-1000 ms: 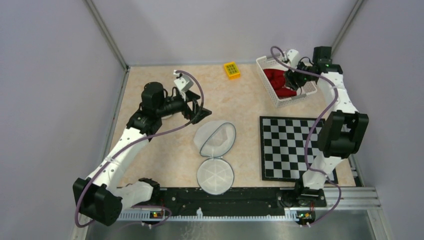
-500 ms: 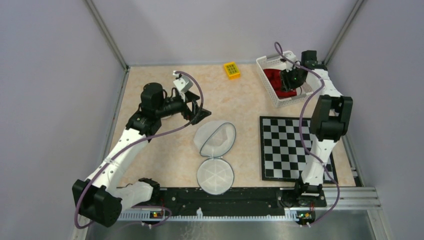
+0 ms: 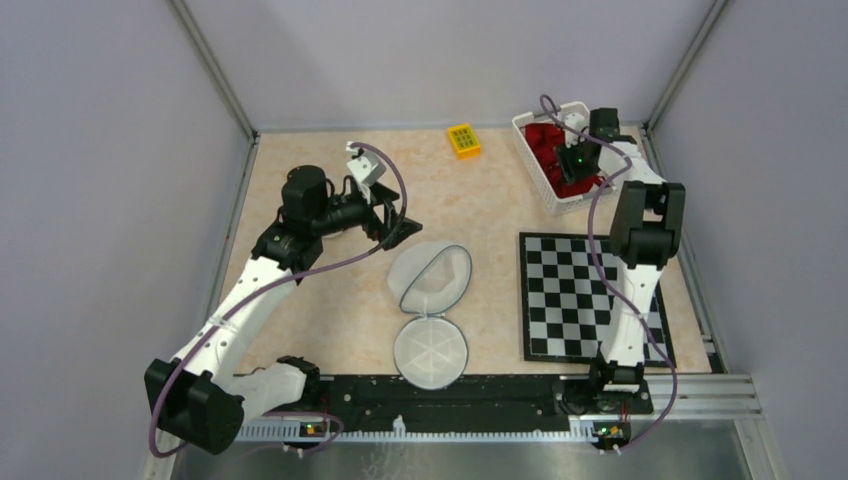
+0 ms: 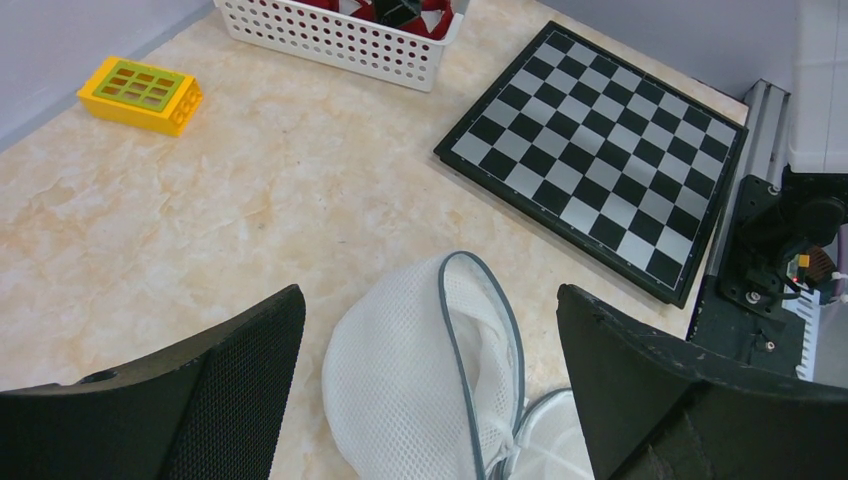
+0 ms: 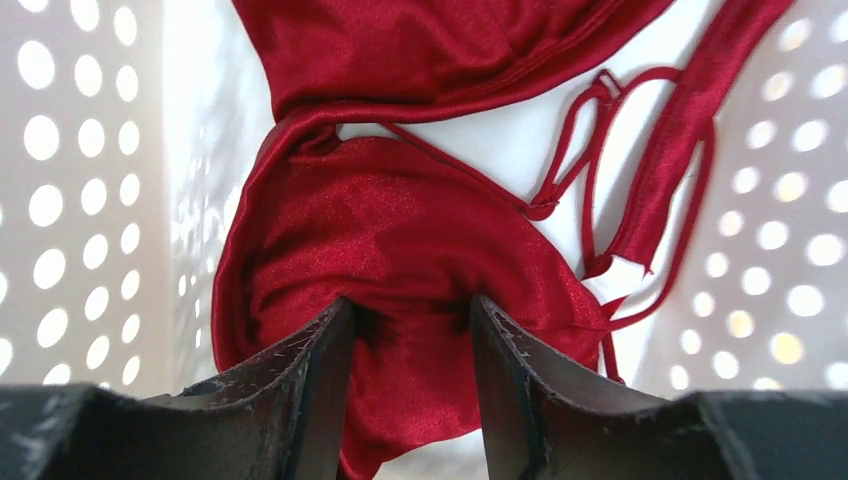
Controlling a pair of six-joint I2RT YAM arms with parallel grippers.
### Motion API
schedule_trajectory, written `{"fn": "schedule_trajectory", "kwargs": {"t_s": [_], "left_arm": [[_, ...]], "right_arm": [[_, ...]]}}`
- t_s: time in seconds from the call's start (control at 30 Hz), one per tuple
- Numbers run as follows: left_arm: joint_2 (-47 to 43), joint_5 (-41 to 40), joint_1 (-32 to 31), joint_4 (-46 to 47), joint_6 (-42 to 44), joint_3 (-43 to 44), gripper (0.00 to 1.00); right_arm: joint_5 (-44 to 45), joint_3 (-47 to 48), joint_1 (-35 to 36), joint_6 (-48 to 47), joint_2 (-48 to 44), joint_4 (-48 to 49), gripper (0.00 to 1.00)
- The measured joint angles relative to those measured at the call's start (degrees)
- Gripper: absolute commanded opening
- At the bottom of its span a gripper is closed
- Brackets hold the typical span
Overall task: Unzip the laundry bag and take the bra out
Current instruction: Place the bra in the bin.
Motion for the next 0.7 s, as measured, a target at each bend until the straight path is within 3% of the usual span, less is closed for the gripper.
{"fn": "schedule_trajectory", "kwargs": {"t_s": [0.4, 0.7], "left_arm": [[0.5, 0.1, 0.0, -6.0, 8.2, -0.1, 0.99], [4.4, 0.6, 0.0, -20.2, 22.7, 0.2, 0.99]], "right_arm": [[1.3, 1.0, -1.0, -0.8, -2.7, 3.9, 0.50], [-4.5, 1.5, -1.5, -0.9, -17.4, 0.7, 0.62]]}}
